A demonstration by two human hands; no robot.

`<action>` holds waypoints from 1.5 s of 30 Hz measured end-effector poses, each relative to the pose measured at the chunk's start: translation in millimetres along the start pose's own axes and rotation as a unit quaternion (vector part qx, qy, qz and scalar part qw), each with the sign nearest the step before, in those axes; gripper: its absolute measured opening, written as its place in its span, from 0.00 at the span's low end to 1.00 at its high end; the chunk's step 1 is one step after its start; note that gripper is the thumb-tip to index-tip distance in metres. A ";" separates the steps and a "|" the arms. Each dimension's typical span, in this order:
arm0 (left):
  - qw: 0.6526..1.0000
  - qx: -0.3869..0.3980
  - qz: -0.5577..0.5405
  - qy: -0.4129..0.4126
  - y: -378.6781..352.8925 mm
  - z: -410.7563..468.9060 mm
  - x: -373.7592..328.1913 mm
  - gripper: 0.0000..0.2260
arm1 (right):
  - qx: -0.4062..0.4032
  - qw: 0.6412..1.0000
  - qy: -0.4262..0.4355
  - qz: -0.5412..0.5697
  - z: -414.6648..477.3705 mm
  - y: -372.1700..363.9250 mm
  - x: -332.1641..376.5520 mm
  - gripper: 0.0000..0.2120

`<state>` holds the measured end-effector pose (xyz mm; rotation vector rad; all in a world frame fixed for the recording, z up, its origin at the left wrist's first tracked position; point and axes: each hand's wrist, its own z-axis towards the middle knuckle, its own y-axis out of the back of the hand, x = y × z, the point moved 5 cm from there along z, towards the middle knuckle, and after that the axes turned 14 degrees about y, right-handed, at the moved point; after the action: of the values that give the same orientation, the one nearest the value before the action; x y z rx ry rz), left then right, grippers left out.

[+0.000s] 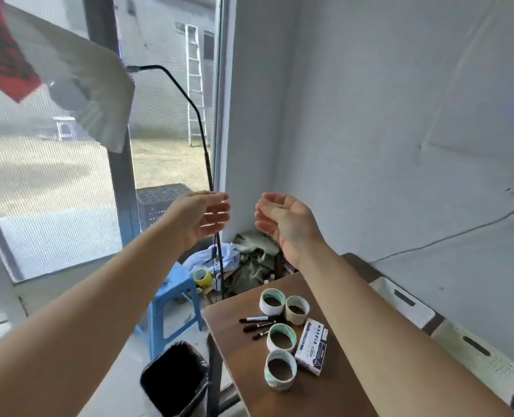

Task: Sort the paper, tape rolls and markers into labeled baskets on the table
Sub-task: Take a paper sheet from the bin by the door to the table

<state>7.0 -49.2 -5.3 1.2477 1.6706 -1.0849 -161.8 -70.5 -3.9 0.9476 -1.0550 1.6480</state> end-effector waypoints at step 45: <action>0.847 -0.479 -0.218 -0.067 571.1 -454.8 102.6 0.05 | 0.511 0.841 -0.124 0.129 -321.1 -643.5 -67.5 0.08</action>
<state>498.4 498.7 -48.7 0.1414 2.0230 -0.3934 433.3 337.7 -32.8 1.7915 -0.3814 2.4183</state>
